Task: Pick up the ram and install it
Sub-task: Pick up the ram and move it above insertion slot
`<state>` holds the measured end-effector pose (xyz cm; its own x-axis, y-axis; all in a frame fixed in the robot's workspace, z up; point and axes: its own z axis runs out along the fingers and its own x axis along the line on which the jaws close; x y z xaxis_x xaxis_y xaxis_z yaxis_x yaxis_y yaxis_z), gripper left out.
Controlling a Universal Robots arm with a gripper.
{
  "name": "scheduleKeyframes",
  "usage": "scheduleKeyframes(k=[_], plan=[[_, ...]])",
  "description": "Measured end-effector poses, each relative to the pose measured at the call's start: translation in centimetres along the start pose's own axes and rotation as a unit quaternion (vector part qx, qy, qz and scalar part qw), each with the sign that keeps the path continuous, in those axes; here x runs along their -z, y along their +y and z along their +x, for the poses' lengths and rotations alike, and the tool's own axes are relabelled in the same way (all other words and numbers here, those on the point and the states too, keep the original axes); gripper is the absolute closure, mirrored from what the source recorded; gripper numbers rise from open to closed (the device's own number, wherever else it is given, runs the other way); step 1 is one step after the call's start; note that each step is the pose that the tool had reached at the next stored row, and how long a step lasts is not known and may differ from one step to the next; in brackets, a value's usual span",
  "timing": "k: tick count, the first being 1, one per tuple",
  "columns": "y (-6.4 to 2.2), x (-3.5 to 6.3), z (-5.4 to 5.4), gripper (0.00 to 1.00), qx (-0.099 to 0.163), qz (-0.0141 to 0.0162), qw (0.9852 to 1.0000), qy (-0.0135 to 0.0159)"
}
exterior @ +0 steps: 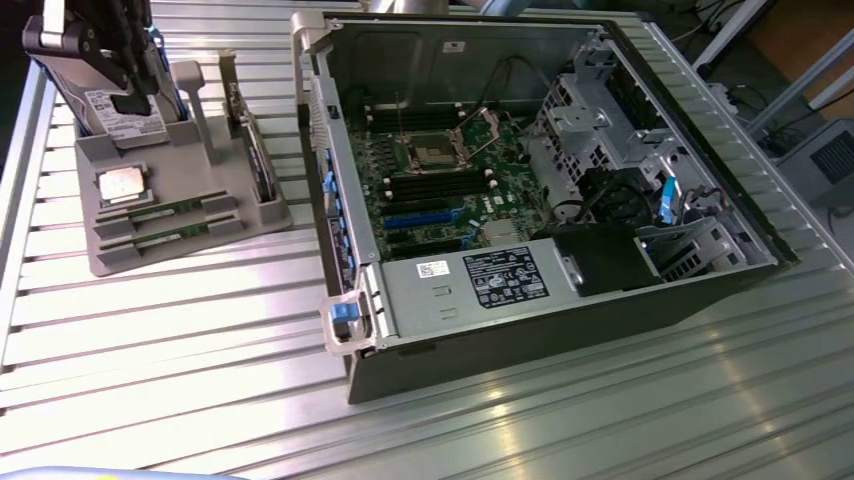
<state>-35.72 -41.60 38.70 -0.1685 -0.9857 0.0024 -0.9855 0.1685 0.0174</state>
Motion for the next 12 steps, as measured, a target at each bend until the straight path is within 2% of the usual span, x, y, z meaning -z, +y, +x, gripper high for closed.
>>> scheduleKeyframes(k=[12], plan=[[-0.01,-0.64,0.0,0.7,0.0,0.0,1.0,0.0]])
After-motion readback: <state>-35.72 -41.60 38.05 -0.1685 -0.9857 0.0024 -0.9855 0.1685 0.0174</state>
